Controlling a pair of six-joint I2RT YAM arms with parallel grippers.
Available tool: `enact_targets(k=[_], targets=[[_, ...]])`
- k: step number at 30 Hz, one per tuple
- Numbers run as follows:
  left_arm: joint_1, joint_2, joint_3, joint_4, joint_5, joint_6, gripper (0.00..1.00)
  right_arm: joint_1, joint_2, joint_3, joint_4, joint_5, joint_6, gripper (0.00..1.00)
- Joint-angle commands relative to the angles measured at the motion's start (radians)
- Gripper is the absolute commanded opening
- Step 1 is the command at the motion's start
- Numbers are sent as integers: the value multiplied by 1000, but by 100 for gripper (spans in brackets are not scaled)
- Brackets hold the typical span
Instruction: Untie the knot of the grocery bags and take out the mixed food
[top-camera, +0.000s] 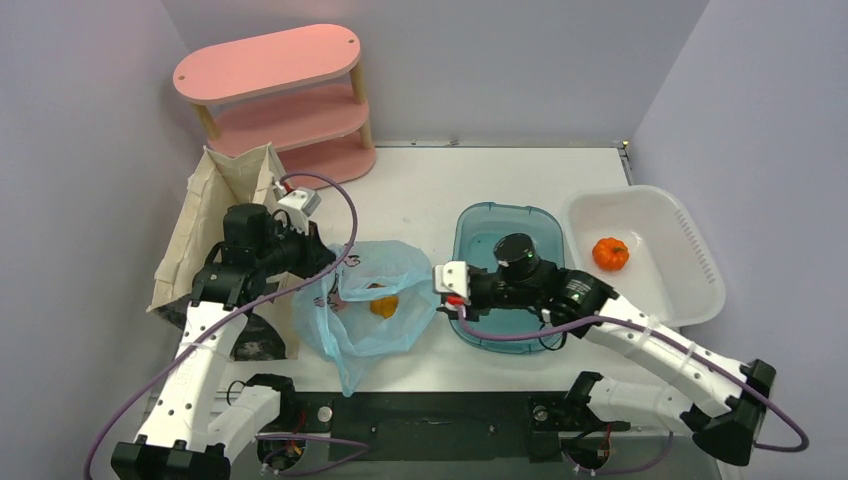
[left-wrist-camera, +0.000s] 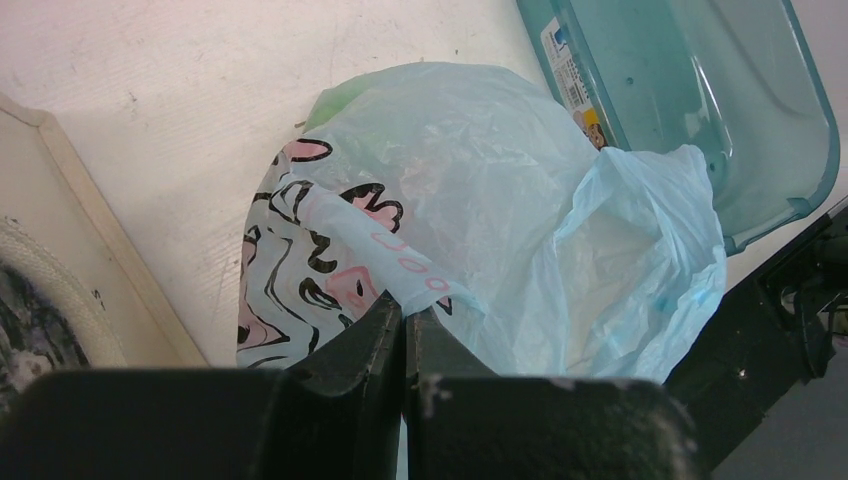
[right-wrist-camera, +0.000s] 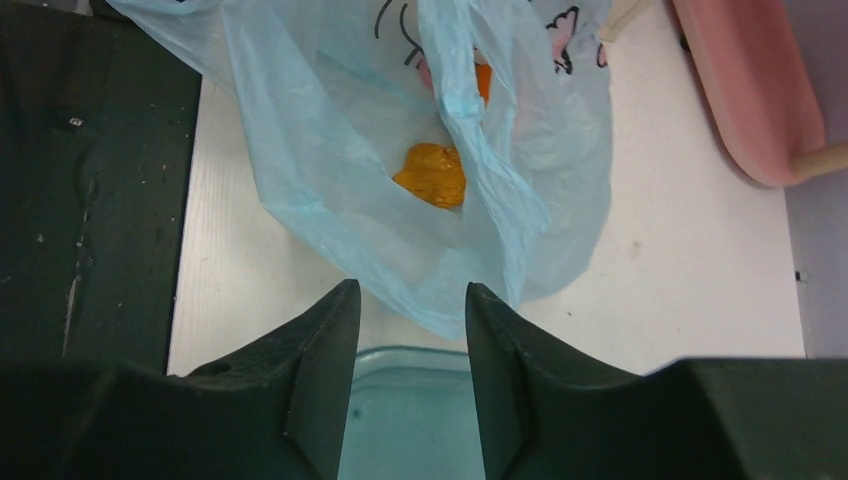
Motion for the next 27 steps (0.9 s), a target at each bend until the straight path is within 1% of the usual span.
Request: enact_targets(k=[1,2,5,6,8,11,15,20,24,25,26,27], targets=[[16,3,30,73,-3,-85,0,94,97,-20,264,106,0,35],[17,6,26,79,-3,-92,0,119,116,-25,331,111,22,33],[25,12,21,92,-11,-95,0,182,216,-32,440,132,53,26],[26,15,21,98,-16,-97,0,193,234,-33,483,132,57,24],[31,20,24,102,-17,-100,0,222,305,-35,541,135,62,22],[33,27,30,104,-9,-107,0,256,367,-31,594,133,63,19],[33,35,31,107,12,-111,0,261,476,-13,676,162,86,18],[34,34,30,100,44,-98,0,200,613,14,794,235,129,18],[34,42,26,102,68,-106,0,165,693,24,858,271,97,22],[35,46,25,106,73,-110,0,157,705,33,863,273,90,26],[34,48,24,108,80,-112,0,151,727,43,871,277,86,36],[35,49,20,114,85,-113,0,148,738,47,882,278,87,42]])
